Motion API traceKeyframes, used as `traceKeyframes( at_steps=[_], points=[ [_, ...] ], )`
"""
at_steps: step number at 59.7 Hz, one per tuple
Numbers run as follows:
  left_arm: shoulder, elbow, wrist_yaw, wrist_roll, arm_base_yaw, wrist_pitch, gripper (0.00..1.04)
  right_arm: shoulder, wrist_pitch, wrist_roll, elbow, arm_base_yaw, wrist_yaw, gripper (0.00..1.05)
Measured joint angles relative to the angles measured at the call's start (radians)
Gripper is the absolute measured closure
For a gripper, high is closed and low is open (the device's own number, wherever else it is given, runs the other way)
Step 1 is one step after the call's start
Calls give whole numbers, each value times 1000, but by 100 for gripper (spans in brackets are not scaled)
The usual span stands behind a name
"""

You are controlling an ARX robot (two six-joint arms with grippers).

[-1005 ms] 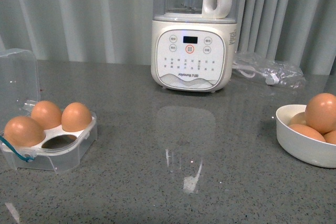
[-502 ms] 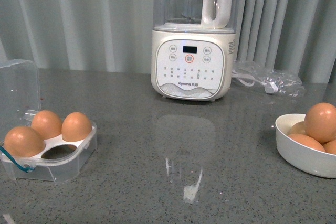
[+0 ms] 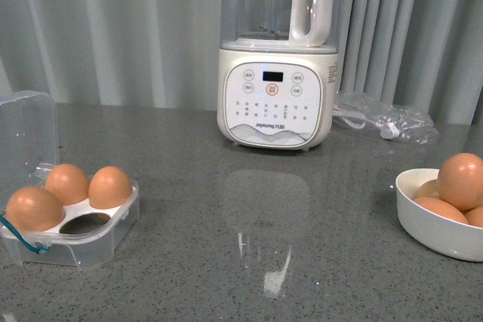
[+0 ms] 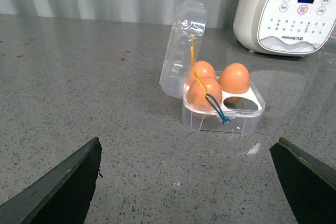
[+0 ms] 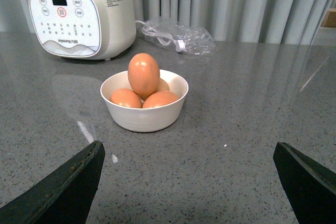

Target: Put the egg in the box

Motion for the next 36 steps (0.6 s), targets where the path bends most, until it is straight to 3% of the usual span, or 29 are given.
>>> traceKeyframes(
  at_steps=[7,11,15,28,36],
  points=[
    [0,0,0,0,0,0,7,2,-3,-1,0,2,8,7],
    [0,0,0,0,0,0,7,40,-55,-6,22,53,132,7],
    [0,0,0,0,0,0,7,102,-11,-9,34,90,179,7],
    [0,0,0,0,0,0,7,400,286,-29,143,116,147,7],
    [0,0,0,0,0,0,7,617,441,-24,231,74,73,7]
  ],
)
